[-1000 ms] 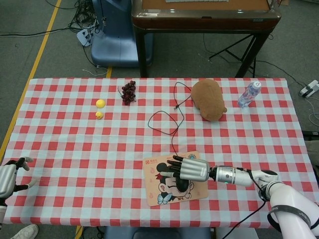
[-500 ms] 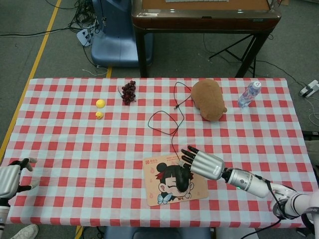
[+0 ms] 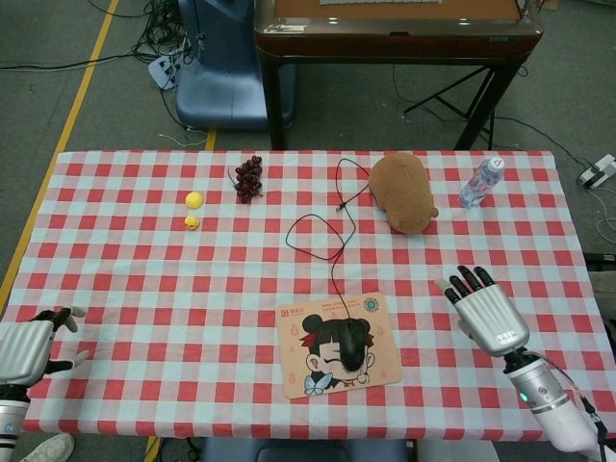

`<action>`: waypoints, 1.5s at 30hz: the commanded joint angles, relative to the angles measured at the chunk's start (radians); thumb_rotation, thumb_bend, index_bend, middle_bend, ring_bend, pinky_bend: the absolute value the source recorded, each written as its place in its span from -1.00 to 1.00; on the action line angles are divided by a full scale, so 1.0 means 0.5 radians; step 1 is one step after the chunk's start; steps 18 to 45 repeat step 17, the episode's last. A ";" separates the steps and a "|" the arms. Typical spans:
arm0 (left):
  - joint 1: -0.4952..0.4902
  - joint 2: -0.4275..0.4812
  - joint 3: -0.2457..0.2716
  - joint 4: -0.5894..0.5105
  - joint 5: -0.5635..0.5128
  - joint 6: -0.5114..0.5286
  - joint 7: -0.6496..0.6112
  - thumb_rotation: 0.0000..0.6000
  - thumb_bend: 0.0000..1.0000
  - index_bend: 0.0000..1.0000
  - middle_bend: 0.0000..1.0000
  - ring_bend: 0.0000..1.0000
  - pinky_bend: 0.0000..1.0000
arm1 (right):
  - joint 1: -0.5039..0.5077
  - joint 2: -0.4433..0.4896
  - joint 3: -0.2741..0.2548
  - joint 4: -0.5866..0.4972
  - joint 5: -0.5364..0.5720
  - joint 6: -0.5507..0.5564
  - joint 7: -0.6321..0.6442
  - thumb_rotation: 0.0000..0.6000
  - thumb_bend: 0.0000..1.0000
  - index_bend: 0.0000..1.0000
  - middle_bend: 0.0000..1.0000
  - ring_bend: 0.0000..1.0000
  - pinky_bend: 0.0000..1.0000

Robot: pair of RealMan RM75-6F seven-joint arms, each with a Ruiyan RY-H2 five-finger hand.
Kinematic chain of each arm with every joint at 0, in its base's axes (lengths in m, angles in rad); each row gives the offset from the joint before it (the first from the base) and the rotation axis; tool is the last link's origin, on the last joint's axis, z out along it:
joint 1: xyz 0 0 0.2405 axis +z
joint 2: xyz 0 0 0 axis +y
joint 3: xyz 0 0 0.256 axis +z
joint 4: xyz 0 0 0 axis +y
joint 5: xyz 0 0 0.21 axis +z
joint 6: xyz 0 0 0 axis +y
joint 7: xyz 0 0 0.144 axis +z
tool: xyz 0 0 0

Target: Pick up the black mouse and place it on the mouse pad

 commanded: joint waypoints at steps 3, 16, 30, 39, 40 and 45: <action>0.003 0.013 0.015 -0.031 0.050 0.027 -0.011 1.00 -0.76 -0.14 0.00 -0.23 0.10 | -0.196 0.018 0.041 0.006 0.031 0.198 0.160 1.00 -0.77 -0.47 -0.31 -0.60 -0.45; -0.019 -0.006 0.030 -0.030 0.056 -0.012 0.007 1.00 -0.76 -0.14 0.00 -0.23 0.10 | -0.522 0.018 0.173 0.153 0.099 0.493 0.570 1.00 -0.77 -0.47 -0.35 -0.60 -0.45; -0.020 -0.008 0.031 -0.029 0.057 -0.015 0.011 1.00 -0.76 -0.14 0.00 -0.23 0.10 | -0.530 0.024 0.176 0.155 0.096 0.489 0.589 1.00 -0.77 -0.47 -0.35 -0.60 -0.45; -0.020 -0.008 0.031 -0.029 0.057 -0.015 0.011 1.00 -0.76 -0.14 0.00 -0.23 0.10 | -0.530 0.024 0.176 0.155 0.096 0.489 0.589 1.00 -0.77 -0.47 -0.35 -0.60 -0.45; -0.020 -0.008 0.031 -0.029 0.057 -0.015 0.011 1.00 -0.76 -0.14 0.00 -0.23 0.10 | -0.530 0.024 0.176 0.155 0.096 0.489 0.589 1.00 -0.77 -0.47 -0.35 -0.60 -0.45; -0.020 -0.008 0.031 -0.029 0.057 -0.015 0.011 1.00 -0.76 -0.14 0.00 -0.23 0.10 | -0.530 0.024 0.176 0.155 0.096 0.489 0.589 1.00 -0.77 -0.47 -0.35 -0.60 -0.45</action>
